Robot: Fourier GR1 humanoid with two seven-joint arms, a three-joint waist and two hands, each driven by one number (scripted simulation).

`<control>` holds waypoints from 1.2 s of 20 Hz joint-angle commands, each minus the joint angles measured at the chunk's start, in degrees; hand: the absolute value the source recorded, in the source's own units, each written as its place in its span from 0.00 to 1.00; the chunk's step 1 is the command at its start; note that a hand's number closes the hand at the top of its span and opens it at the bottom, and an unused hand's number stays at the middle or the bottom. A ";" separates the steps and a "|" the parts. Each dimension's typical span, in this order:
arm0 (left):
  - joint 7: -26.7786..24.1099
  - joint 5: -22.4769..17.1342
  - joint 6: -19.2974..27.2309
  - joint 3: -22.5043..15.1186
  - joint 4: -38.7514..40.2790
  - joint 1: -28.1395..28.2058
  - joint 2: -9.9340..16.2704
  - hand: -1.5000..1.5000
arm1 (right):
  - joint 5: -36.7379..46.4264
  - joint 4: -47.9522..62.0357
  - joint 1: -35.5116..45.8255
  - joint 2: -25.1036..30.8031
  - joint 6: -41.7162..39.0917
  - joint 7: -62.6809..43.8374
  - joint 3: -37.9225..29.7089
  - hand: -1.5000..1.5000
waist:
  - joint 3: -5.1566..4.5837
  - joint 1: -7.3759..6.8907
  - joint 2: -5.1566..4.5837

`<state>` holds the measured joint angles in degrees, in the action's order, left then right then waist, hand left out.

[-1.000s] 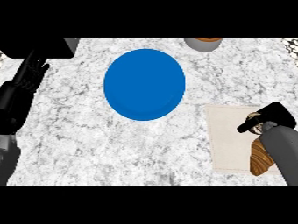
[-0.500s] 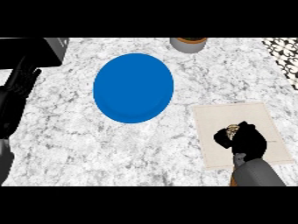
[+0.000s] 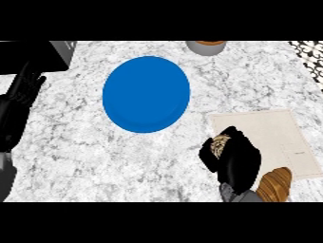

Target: Pick the cupcake from the placemat and place it in the plate

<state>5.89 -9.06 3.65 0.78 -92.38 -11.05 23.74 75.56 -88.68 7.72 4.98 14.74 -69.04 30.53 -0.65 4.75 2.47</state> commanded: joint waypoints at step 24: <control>-0.14 1.14 -2.65 -3.56 1.92 -8.36 -2.66 0.50 | -0.51 6.28 34.02 -4.94 -0.06 -14.99 -7.27 1.00 | 0.64 -8.89 -3.52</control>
<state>5.17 -8.54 0.88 -2.35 -90.91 -17.41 21.26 78.17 -89.04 35.19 0.77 10.02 -70.79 26.63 -0.07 -3.64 -0.76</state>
